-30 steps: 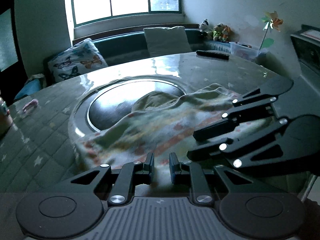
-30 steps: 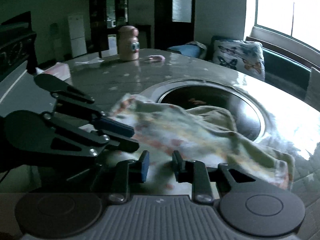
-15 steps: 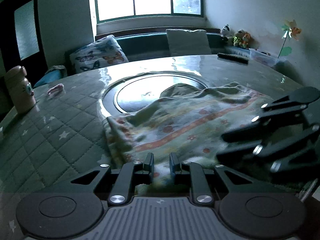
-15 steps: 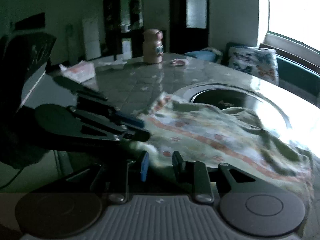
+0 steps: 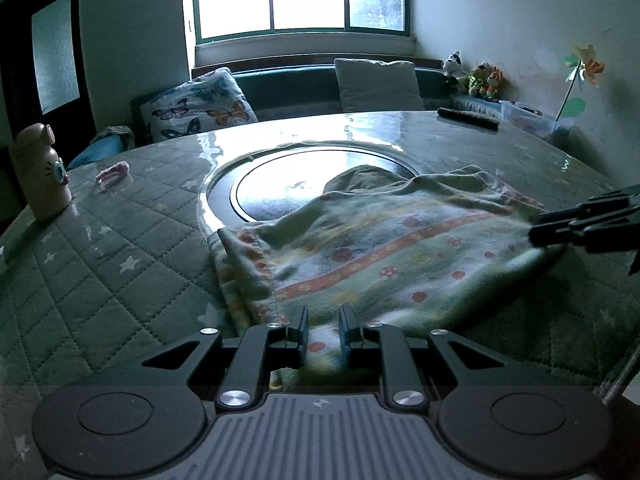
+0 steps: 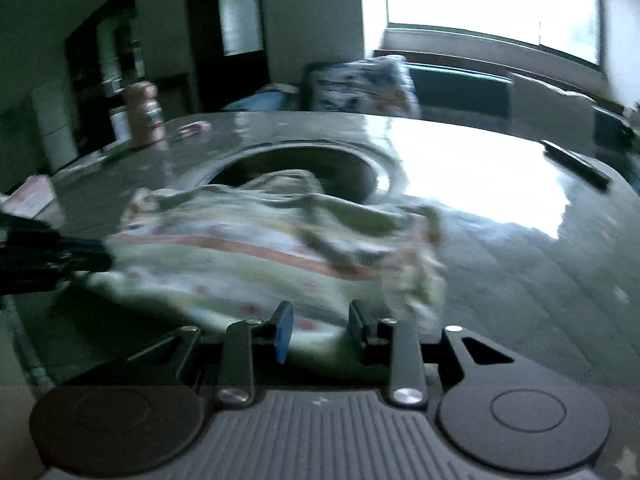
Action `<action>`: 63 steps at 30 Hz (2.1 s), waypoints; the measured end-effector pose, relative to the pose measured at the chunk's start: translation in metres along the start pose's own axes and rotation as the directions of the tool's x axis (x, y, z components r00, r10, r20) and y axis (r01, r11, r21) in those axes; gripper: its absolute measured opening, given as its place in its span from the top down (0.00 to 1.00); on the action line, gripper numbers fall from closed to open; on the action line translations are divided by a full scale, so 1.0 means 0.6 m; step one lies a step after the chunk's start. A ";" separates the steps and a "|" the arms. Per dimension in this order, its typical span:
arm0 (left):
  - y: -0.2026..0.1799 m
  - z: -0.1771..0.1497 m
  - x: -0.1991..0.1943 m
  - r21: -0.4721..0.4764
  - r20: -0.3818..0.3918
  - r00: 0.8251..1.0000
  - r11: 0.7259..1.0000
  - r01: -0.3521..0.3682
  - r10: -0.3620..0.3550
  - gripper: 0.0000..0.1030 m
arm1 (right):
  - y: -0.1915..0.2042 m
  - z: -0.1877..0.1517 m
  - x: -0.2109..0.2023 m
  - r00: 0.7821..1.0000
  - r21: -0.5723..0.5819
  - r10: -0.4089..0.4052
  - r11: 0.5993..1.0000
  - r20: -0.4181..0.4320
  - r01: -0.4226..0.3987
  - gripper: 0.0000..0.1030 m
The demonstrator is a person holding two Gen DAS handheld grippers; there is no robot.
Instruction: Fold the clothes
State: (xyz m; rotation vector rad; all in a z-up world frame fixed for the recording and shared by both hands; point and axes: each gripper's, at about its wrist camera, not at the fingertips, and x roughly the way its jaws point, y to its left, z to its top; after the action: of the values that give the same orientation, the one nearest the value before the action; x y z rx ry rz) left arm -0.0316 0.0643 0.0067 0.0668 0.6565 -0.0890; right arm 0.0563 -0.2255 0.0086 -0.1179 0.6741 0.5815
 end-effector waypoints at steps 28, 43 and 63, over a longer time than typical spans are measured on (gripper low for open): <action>0.034 0.103 0.101 -0.039 -0.018 1.000 0.999 -0.008 0.008 0.79 | -0.042 0.100 0.080 0.999 0.016 0.018 1.000 0.048 -0.018 0.67; 0.001 0.138 0.165 0.024 -0.041 0.999 1.000 0.011 -0.010 0.79 | -0.046 0.115 0.111 0.999 0.033 0.034 0.999 0.037 -0.036 0.82; 0.000 0.121 0.113 -0.018 -0.007 1.000 0.999 -0.027 0.027 0.48 | 0.030 0.111 0.113 0.994 -0.060 0.105 0.993 0.029 -0.103 0.66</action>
State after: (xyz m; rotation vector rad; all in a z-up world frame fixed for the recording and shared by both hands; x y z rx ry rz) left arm 0.0657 0.0536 0.0228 0.0588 0.6633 -0.0565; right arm 0.1260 -0.1598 0.0200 -0.1279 0.6348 0.7023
